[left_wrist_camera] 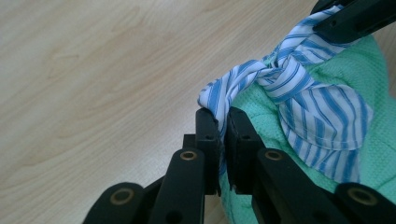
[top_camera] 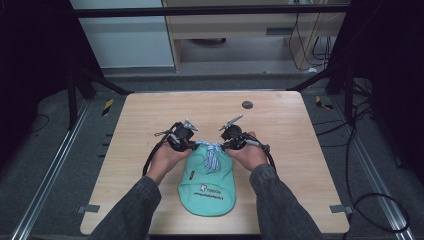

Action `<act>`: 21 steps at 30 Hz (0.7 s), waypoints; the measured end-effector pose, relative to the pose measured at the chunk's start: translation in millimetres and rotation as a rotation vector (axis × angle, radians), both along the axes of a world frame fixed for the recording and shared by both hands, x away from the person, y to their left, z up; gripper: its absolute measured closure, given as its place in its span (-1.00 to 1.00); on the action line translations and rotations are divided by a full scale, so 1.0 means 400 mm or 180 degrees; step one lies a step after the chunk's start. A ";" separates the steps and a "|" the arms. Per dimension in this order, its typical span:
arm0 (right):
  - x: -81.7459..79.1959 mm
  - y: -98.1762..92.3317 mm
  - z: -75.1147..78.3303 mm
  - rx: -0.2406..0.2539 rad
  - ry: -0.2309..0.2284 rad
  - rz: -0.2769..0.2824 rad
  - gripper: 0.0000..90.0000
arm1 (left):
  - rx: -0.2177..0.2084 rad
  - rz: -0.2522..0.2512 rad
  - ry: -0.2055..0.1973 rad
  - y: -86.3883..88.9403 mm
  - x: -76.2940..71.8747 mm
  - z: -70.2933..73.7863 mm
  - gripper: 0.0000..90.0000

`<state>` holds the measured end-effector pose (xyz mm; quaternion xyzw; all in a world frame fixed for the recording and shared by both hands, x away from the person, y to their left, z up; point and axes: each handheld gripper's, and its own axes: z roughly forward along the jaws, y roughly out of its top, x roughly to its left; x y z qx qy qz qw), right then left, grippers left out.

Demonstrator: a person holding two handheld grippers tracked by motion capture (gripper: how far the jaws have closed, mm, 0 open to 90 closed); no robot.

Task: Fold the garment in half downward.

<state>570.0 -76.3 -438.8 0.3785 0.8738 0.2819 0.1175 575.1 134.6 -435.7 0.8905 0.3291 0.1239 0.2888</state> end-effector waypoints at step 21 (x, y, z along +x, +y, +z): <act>0.006 -0.015 0.068 -0.0024 -0.0321 0.0132 0.85 | -0.0034 -0.0041 -0.0305 -0.005 -0.002 0.060 0.89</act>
